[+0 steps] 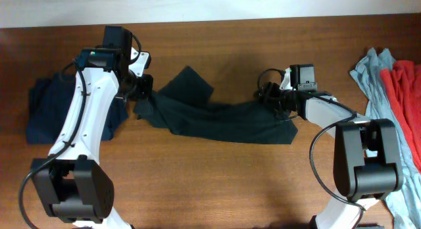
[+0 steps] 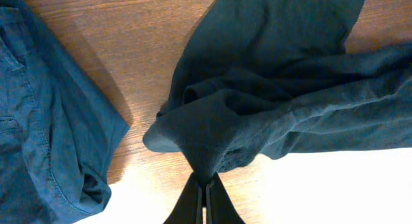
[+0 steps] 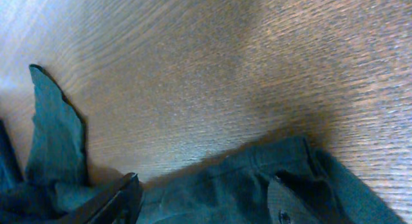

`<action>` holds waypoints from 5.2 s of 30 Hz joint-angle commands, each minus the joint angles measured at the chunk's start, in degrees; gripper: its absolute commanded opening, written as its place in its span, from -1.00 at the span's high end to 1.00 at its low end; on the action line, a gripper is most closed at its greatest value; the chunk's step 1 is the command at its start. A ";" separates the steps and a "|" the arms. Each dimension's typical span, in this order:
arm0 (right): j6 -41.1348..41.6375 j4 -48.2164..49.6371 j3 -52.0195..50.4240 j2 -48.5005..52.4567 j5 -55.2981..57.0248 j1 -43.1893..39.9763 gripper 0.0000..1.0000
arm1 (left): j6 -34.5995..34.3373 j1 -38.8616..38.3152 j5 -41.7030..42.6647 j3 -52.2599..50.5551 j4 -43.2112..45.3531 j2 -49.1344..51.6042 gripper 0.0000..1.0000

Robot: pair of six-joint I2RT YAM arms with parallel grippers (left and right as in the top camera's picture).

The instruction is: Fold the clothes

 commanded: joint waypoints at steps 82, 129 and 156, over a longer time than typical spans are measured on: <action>-33.00 -20.92 11.43 -19.71 1.70 -2.34 0.92 | 2.71 0.39 0.17 13.75 -6.99 -1.46 0.99; -21.24 -15.85 14.03 -37.48 10.40 -4.92 0.92 | 13.14 0.24 0.02 39.17 -7.80 -6.95 1.00; -30.08 -48.87 14.01 -31.01 1.62 -4.92 -0.20 | 7.15 0.31 0.44 36.79 -28.98 -0.68 0.04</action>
